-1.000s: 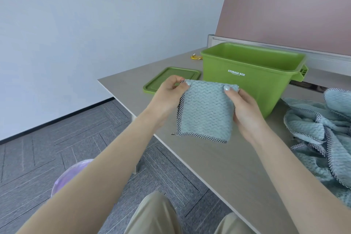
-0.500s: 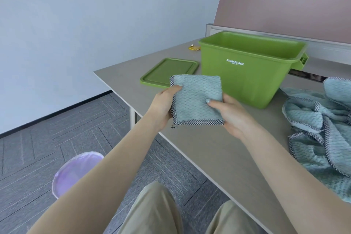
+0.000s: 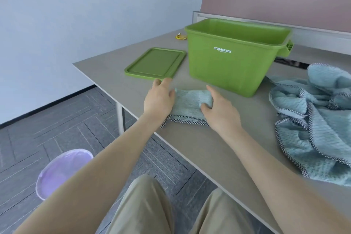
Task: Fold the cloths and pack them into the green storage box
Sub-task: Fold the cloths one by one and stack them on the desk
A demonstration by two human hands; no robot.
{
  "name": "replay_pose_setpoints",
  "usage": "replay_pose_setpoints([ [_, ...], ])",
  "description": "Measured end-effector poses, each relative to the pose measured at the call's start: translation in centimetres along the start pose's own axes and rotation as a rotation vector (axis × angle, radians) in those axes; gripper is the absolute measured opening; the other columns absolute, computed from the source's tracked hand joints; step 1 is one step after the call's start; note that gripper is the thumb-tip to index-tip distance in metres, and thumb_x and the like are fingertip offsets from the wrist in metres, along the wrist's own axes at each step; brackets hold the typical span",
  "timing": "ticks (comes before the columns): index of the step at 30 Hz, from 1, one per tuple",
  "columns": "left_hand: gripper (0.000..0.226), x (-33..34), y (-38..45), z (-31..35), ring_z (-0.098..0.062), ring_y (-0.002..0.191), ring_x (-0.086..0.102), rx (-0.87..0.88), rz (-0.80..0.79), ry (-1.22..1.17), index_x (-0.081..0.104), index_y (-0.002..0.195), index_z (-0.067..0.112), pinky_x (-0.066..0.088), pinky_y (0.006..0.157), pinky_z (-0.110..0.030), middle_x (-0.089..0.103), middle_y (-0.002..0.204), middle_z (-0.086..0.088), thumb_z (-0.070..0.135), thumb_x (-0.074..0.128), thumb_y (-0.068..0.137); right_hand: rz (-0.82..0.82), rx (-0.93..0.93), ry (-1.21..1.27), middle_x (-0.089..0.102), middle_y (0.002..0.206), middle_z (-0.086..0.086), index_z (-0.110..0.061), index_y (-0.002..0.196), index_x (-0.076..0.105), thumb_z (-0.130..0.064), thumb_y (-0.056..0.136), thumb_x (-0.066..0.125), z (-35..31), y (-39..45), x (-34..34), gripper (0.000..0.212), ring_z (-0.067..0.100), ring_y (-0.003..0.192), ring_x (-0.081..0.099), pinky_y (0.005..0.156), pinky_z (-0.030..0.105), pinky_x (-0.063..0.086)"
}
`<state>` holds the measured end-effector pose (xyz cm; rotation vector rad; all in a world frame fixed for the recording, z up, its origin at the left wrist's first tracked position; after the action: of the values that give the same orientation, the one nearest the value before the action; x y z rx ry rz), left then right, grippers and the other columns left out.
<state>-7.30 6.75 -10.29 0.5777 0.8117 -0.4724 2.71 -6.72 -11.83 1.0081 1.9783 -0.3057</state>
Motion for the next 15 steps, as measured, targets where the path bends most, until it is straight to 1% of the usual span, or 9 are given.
replay_pose_setpoints([
  [2, 0.042, 0.5, 0.1, 1.8, -0.034, 0.115, 0.045, 0.092, -0.008, 0.159, 0.047, 0.131, 0.014, 0.039, 0.090, -0.039, 0.045, 0.131, -0.013, 0.008, 0.040, 0.091, 0.065, 0.034, -0.118, 0.044, 0.135, 0.005, -0.025, 0.140, 0.031, -0.045, 0.086, 0.052, 0.1, -0.3, -0.3, 0.062, 0.030, 0.115, 0.051, 0.091, 0.040, 0.040],
  [4, 0.042, 2.2, -0.5, 3.8, -0.033, 0.123, 0.042, 0.110, -0.162, 0.186, 0.048, 0.131, 0.011, 0.037, 0.097, -0.040, 0.043, 0.136, -0.013, 0.008, 0.037, 0.091, 0.137, -0.031, -0.214, 0.039, 0.134, 0.005, -0.022, 0.138, 0.034, -0.045, 0.084, 0.052, -0.2, -0.4, -0.4, 0.061, 0.029, 0.122, 0.042, 0.101, 0.043, 0.030],
  [6, 0.040, 4.2, -1.0, 4.4, -0.031, 0.131, 0.037, 0.113, -0.302, 0.217, 0.043, 0.134, 0.013, 0.033, 0.102, -0.040, 0.041, 0.142, -0.013, 0.018, 0.032, 0.096, 0.081, -0.155, -0.290, 0.027, 0.147, 0.001, -0.024, 0.141, 0.030, -0.034, 0.087, 0.048, -0.5, -0.5, 0.2, 0.059, 0.024, 0.136, 0.024, 0.112, 0.050, 0.010],
  [7, 0.042, 4.9, -1.1, 4.1, -0.031, 0.136, 0.031, 0.126, -0.347, 0.236, 0.040, 0.137, 0.014, 0.030, 0.106, -0.040, 0.037, 0.146, -0.012, 0.024, 0.029, 0.098, 0.017, -0.194, -0.307, 0.020, 0.153, -0.001, -0.024, 0.143, 0.027, -0.030, 0.089, 0.045, -0.4, -0.5, 0.7, 0.057, 0.022, 0.141, 0.015, 0.114, 0.053, 0.001],
  [8, 0.046, 5.6, -1.1, 3.7, -0.030, 0.140, 0.025, 0.147, -0.389, 0.265, 0.035, 0.141, 0.016, 0.024, 0.110, -0.041, 0.031, 0.150, -0.012, 0.030, 0.025, 0.098, -0.053, -0.192, -0.304, 0.016, 0.156, -0.004, -0.025, 0.144, 0.025, -0.030, 0.091, 0.040, -0.2, -0.5, 1.1, 0.055, 0.021, 0.144, 0.009, 0.114, 0.055, -0.003],
  [10, 0.056, 6.3, -0.9, 2.9, -0.031, 0.144, 0.012, 0.195, -0.442, 0.357, 0.028, 0.144, 0.021, 0.015, 0.116, -0.044, 0.019, 0.156, -0.010, 0.043, 0.016, 0.095, -0.162, -0.118, -0.280, 0.016, 0.157, -0.008, -0.025, 0.146, 0.022, -0.034, 0.095, 0.032, 0.6, -0.6, 1.4, 0.053, 0.019, 0.145, 0.009, 0.115, 0.055, 0.001],
  [11, 0.059, 6.4, -0.9, 2.7, -0.030, 0.145, 0.009, 0.200, -0.449, 0.388, 0.024, 0.146, 0.023, 0.012, 0.117, -0.045, 0.014, 0.158, -0.008, 0.048, 0.013, 0.093, -0.173, -0.088, -0.274, 0.017, 0.157, -0.008, -0.024, 0.146, 0.023, -0.036, 0.095, 0.031, 0.9, -0.6, 1.4, 0.053, 0.019, 0.145, 0.011, 0.115, 0.055, 0.004],
  [13, 0.061, 6.4, -0.9, 2.6, -0.028, 0.146, 0.005, 0.162, -0.446, 0.385, 0.017, 0.148, 0.027, 0.006, 0.118, -0.045, 0.008, 0.159, -0.005, 0.054, 0.017, 0.093, -0.153, -0.061, -0.263, 0.023, 0.155, -0.008, -0.023, 0.143, 0.028, -0.034, 0.095, 0.034, 1.1, -0.8, 1.1, 0.050, 0.021, 0.144, 0.016, 0.115, 0.053, 0.008],
  [15, 0.067, 6.3, -1.1, 3.0, -0.026, 0.146, 0.004, 0.179, -0.424, 0.380, 0.014, 0.149, 0.028, 0.004, 0.118, -0.043, 0.007, 0.160, -0.004, 0.060, 0.021, 0.091, -0.103, -0.056, -0.225, 0.030, 0.152, -0.005, -0.022, 0.139, 0.034, -0.029, 0.093, 0.039, 1.2, -1.2, 0.3, 0.047, 0.020, 0.142, 0.021, 0.115, 0.051, 0.012],
])
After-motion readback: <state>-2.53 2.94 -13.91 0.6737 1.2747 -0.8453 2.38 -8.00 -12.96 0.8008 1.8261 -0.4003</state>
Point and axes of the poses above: each hand's wrist, its own y-axis towards the middle knuckle, its own x-axis out of the palm, z = x × y, the point moved 4 cm from there along y, towards the middle knuckle
